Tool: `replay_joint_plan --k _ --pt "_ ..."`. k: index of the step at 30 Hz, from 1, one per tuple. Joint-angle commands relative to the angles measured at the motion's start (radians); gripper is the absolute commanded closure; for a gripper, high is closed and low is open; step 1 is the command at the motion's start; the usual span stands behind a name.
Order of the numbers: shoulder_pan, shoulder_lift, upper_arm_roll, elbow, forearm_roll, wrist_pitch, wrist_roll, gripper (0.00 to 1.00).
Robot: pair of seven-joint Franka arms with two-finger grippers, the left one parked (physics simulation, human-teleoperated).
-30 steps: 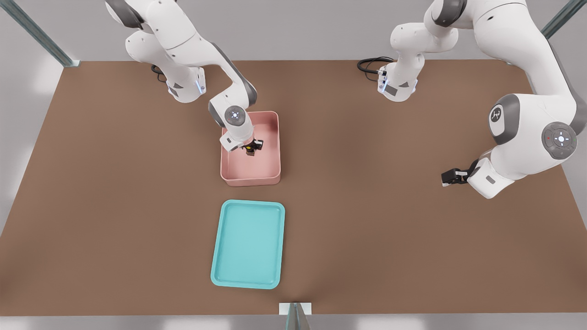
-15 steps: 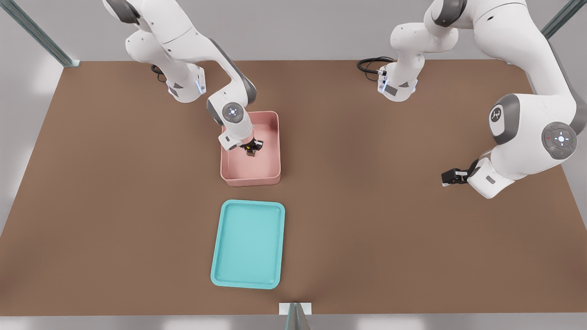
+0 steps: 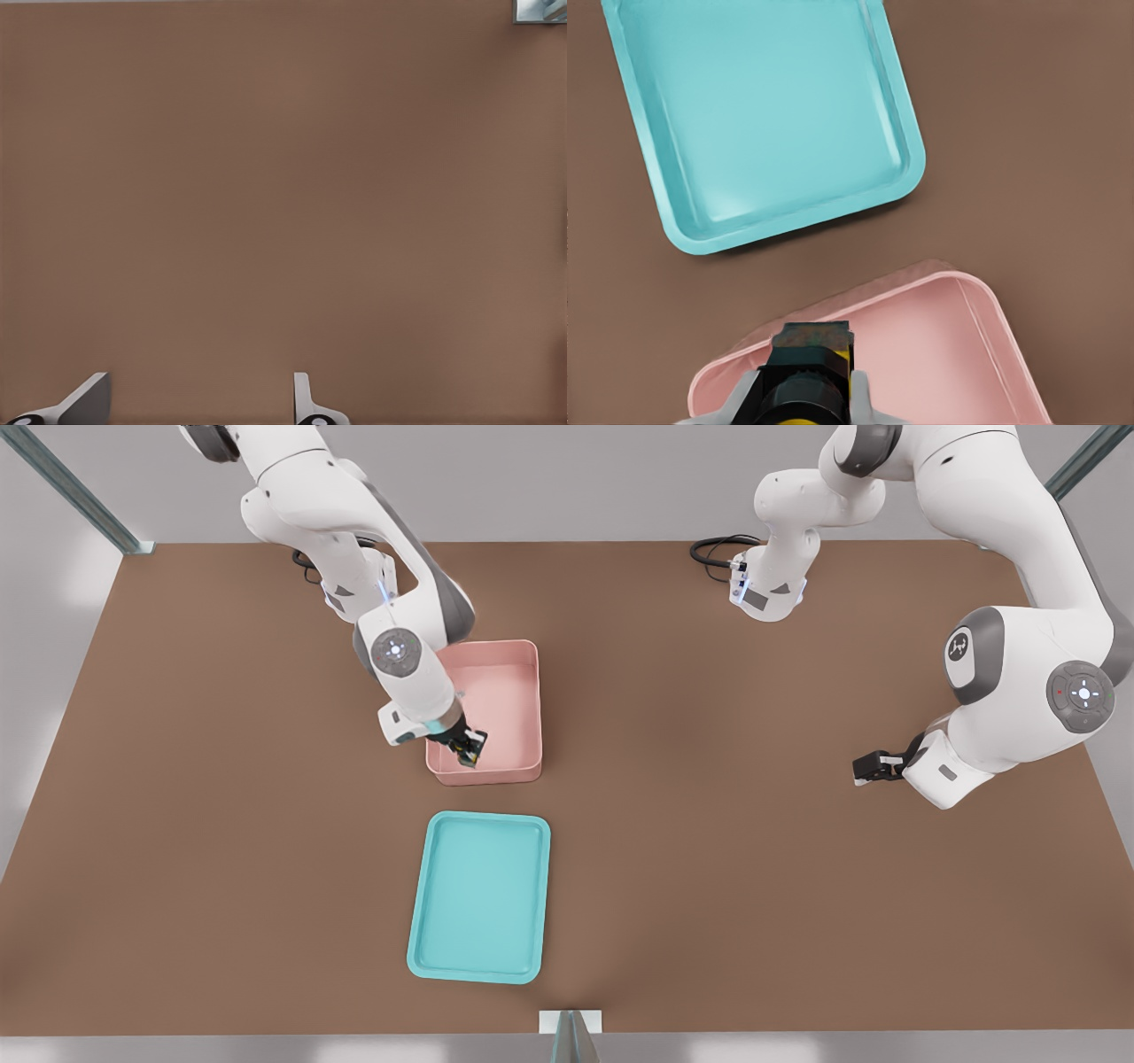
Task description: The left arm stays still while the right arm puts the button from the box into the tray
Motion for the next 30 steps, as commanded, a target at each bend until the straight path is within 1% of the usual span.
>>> replay_joint_plan --k 1,4,8,14,24,30 --pt "-0.028 0.031 0.000 0.056 -0.004 -0.109 -0.055 0.54" --pt "-0.087 0.129 0.000 0.182 -0.004 -0.133 -0.096 0.54" --pt "-0.119 0.275 0.003 0.343 -0.002 -0.133 -0.127 0.54" --pt "-0.124 0.493 0.007 0.565 -0.005 -0.133 -0.138 0.54" --pt "-0.127 0.694 0.007 0.785 -0.020 -0.132 -0.135 0.54" --pt "-0.125 0.755 0.008 0.826 -0.027 -0.110 -0.133 0.54"
